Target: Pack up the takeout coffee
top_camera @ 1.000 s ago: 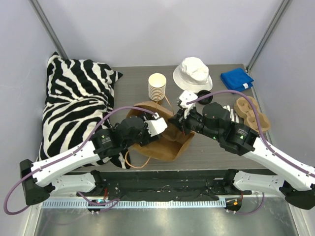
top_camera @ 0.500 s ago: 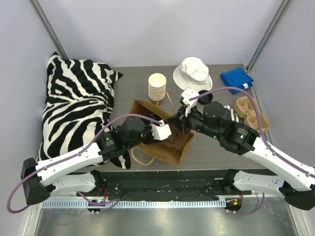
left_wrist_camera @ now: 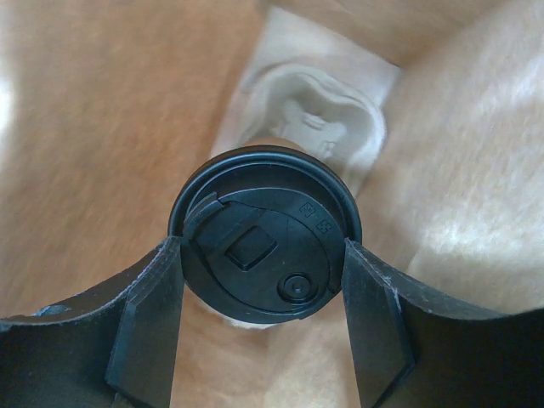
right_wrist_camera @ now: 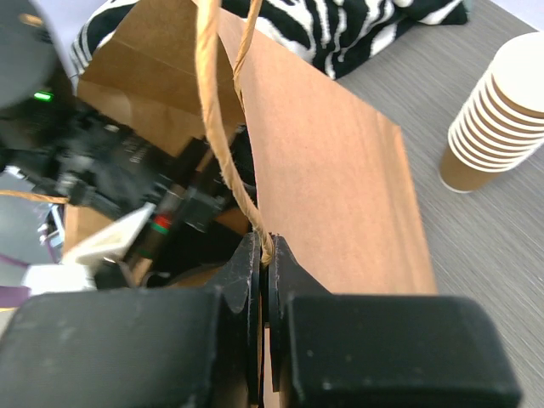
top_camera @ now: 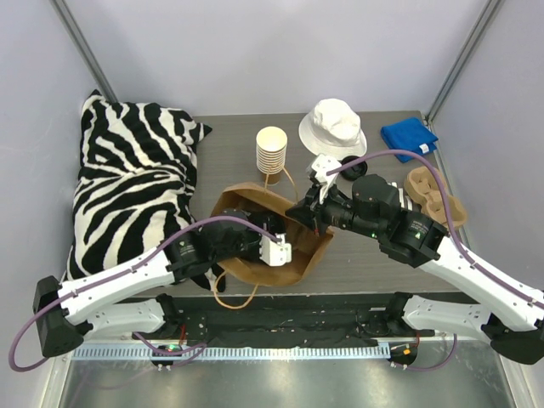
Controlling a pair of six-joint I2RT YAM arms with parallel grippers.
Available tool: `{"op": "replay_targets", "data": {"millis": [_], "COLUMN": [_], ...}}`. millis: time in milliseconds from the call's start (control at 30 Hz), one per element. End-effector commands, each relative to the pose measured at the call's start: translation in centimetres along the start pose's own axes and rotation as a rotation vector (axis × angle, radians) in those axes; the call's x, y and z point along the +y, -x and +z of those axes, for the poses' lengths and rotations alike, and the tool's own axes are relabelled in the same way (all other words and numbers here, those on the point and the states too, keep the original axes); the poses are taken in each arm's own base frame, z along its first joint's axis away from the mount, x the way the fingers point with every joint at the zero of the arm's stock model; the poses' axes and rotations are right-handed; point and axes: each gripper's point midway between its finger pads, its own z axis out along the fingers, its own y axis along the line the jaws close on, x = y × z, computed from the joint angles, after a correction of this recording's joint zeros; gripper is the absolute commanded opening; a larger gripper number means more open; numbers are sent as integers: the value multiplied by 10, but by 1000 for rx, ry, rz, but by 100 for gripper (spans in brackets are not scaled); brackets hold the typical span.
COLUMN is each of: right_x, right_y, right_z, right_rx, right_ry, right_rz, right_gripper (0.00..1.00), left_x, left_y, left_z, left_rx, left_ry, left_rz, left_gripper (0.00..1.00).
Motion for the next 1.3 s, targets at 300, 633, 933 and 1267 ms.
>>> {"op": "replay_targets", "data": {"millis": [300, 633, 933, 1267], "right_x": [18, 20, 21, 20], "right_y": [27, 27, 26, 25], "right_z": [-2, 0, 3, 6], "right_rx": [-96, -95, -93, -84], "right_ry": [98, 107, 117, 129], "right_rz": [10, 4, -3, 9], "right_gripper": [1, 1, 1, 1], "left_x": [-6, -26, -35, -29], "left_y": [24, 16, 25, 12], "left_z": [14, 22, 26, 51], "left_rx": [-99, -80, -119, -40], "left_ry": [-80, -190, -264, -260], "left_rz": [82, 141, 164, 193], "left_gripper": [0, 0, 0, 0]}}
